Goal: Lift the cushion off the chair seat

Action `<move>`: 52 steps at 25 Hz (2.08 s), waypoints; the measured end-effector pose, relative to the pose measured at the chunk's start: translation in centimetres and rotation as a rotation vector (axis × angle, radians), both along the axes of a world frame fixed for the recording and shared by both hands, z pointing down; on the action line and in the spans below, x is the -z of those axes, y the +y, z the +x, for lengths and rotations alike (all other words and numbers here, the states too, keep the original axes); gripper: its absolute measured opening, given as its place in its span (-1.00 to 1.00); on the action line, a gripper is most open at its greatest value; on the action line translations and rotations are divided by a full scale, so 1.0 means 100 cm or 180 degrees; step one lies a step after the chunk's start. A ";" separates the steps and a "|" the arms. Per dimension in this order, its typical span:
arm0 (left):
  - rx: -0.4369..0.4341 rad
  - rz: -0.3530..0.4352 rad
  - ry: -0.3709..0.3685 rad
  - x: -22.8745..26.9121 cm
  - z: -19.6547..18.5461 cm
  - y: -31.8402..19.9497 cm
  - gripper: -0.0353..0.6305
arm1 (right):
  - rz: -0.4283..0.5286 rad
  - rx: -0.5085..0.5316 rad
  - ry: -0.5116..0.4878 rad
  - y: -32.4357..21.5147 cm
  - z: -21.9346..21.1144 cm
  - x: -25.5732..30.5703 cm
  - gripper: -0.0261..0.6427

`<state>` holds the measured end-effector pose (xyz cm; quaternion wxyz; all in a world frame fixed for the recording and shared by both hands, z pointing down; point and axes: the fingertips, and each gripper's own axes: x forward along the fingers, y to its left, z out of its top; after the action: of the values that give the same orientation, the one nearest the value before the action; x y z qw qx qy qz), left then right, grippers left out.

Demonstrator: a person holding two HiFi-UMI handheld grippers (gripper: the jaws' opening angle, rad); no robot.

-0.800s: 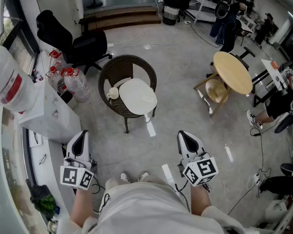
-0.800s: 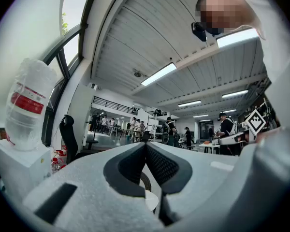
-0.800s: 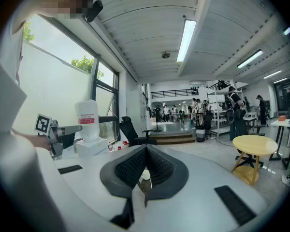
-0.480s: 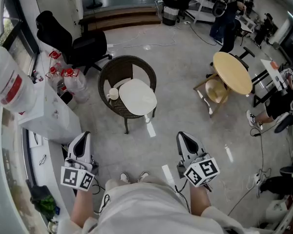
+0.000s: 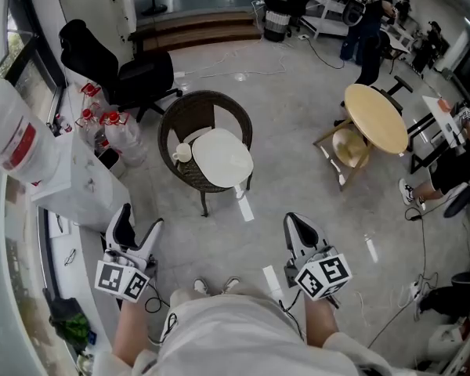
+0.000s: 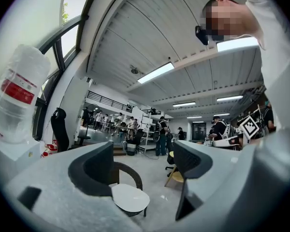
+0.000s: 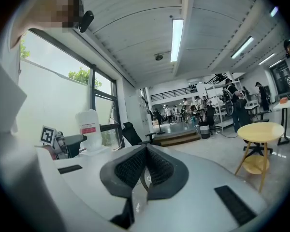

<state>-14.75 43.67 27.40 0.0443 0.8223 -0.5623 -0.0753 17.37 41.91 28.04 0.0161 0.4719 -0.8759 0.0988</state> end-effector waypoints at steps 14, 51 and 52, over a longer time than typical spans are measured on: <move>-0.0257 -0.0346 -0.0152 -0.028 0.060 -0.027 0.59 | -0.0104 -0.0026 -0.0121 -0.031 0.046 -0.015 -0.92; -0.1272 -0.1168 0.0242 -0.144 0.008 -0.393 0.59 | -0.0595 -0.0432 0.0206 -0.355 -0.103 -0.038 -0.92; -0.1280 -0.1186 0.0230 -0.145 0.010 -0.399 0.59 | -0.0608 -0.0442 0.0187 -0.360 -0.100 -0.039 -0.92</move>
<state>-13.75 3.82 41.91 0.2290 0.8919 -0.3900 0.0105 7.36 5.95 31.92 0.0798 0.5305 -0.8269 0.1688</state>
